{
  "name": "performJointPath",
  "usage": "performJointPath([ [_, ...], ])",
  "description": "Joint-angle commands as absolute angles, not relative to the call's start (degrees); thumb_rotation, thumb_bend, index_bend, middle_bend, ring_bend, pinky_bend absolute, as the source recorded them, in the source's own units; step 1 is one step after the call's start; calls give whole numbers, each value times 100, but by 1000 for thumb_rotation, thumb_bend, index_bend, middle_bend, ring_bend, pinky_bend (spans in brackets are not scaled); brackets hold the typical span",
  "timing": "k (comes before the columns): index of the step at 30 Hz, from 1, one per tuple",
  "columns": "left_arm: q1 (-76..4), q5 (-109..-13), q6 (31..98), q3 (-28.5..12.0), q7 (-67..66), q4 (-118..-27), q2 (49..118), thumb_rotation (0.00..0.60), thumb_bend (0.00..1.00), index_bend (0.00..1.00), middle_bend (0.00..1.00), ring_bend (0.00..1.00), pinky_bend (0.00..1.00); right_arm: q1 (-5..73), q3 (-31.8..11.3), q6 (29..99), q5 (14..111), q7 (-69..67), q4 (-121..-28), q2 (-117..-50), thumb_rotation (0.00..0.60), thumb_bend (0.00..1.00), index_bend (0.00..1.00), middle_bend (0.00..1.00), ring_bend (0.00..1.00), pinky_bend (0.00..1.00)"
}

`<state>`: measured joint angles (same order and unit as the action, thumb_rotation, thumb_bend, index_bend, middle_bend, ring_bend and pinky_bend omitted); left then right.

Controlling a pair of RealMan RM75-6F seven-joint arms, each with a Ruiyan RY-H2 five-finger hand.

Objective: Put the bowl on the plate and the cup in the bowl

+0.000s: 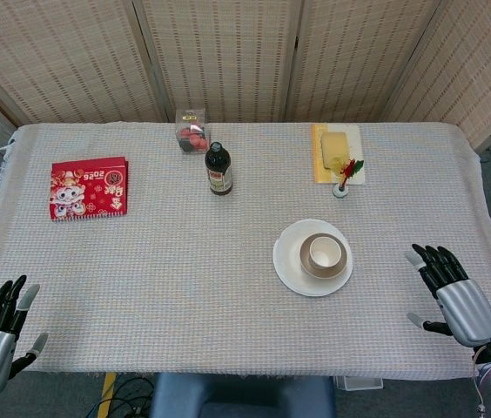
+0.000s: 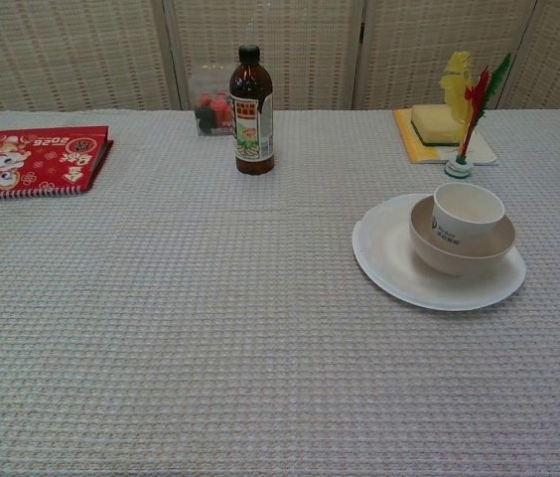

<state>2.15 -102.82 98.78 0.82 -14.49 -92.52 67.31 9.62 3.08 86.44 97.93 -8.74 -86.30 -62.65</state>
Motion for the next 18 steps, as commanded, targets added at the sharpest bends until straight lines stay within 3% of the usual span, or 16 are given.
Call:
performJointPath([
  [1,204,-10259,9844,79,-1467,-9248,6743,600,314,0,0,0,262,990,389,8640,9971,-1214,-8550,-6289,600,86,0,0,0,0],
  [18,122,-10238,9655,99,-1569,-9186,6850,600,314,0,0,0,262,885,412,8863,10143,-1251,-8556,-6264,600,86,0,0,0,0],
])
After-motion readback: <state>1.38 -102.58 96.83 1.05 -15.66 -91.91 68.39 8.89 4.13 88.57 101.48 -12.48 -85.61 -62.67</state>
